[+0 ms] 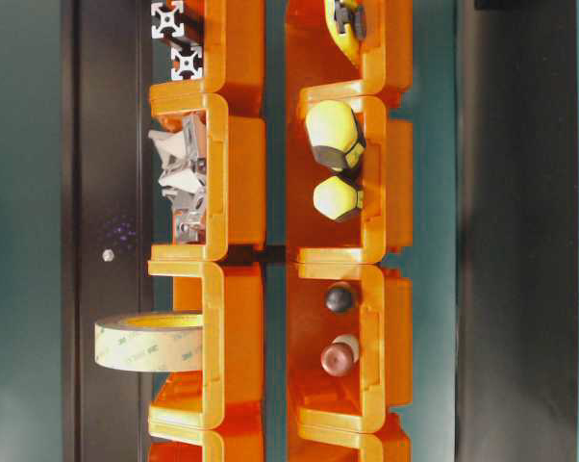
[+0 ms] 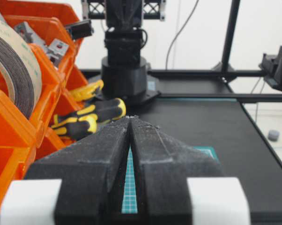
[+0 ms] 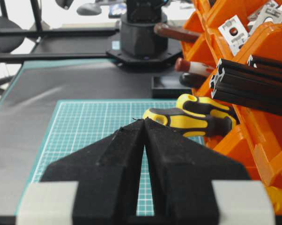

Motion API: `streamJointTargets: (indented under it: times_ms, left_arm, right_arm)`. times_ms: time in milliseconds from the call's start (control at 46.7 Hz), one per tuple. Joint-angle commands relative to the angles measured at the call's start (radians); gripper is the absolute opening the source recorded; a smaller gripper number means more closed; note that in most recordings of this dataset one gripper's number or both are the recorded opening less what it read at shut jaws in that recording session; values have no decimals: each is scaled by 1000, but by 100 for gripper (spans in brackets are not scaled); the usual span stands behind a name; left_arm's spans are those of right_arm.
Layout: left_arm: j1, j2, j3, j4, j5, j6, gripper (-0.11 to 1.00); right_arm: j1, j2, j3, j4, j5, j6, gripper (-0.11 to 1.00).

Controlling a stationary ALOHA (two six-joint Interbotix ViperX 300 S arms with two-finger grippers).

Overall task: Pick vinyl tape from container rack with left arm.
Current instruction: 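Reach the left gripper into the top-left bin toward the red tape roll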

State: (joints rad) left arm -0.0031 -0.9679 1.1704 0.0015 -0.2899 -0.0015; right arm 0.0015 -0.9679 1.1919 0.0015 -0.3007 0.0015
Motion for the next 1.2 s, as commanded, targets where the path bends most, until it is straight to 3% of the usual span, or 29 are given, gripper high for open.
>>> streamJointTargets:
  times_ms: [0,86,321,557,771,1049,1113,1177]
  left_arm:
    - [9,8,-97,55,55,-29,5]
    - [12,11,-190,55,176,-48,-1]
    - [38,66,-494,60,598,-49,-1]
    - [112,244,-819,64,1075,-41,-1]
    - [186,413,-1017,80,1466,11,-1]
    - [206,518,-1120,80,1703,161,1]
    - [207,523,-1121,81,1715,183,8]
    - [207,526,-1120,81,1715,195,23]
  right_arm:
    - [-11,6,-29,0,-3,-3,2]
    - [-12,3,-29,2,-6,-2,1]
    - [-12,2,-29,2,0,9,0]
    - [-12,2,-29,2,8,9,0]
    - [-12,2,-29,2,14,8,0]
    - [-12,2,-28,2,14,9,0]
    - [-12,2,-28,2,15,9,0]
    - [-12,2,-28,2,14,9,0]
